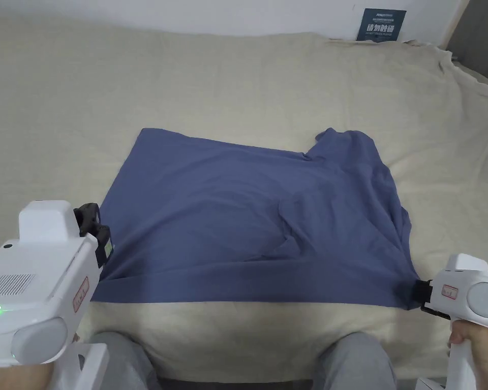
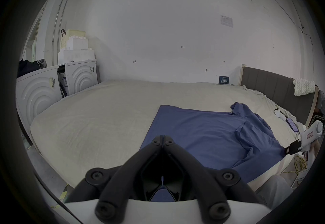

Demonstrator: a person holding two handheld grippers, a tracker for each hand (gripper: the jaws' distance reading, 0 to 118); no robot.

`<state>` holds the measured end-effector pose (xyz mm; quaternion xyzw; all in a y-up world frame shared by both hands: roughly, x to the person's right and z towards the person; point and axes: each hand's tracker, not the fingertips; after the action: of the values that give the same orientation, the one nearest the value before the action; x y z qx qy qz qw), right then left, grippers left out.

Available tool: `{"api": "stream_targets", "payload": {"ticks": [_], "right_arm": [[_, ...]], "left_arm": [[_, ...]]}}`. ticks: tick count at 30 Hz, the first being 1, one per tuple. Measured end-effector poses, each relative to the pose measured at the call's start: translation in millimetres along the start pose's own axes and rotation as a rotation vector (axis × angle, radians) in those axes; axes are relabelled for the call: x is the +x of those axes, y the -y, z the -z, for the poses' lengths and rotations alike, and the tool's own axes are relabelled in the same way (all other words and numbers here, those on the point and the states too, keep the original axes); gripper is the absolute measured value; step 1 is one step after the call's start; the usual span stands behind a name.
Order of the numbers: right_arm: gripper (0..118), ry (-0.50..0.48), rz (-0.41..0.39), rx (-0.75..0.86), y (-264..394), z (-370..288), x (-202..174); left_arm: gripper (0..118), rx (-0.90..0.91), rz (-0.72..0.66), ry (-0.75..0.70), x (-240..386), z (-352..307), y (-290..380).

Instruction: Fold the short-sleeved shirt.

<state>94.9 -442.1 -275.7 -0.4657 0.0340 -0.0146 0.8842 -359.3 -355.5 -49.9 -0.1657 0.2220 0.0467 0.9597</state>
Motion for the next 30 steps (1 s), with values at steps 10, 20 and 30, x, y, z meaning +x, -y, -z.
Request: {"api": "stream_targets", "payload": {"ticks": [10,20,30], "right_arm": [[4,-0.050,0.025,0.048,-12.0,-19.7,8.0],[4,-0.056,-0.019,0.072,-22.4,-23.7,-0.8],[4,-0.047,0.002,0.052,-21.2,-17.8,0.2]], "left_arm": [[118,-0.233,-0.080,-0.005,-38.5,26.0,-9.8],[117,-0.622,0.045,-0.060,-87.9,51.1,18.9],[21,-0.633,0.094,-0.070,-70.9,61.2,69.5]]}}
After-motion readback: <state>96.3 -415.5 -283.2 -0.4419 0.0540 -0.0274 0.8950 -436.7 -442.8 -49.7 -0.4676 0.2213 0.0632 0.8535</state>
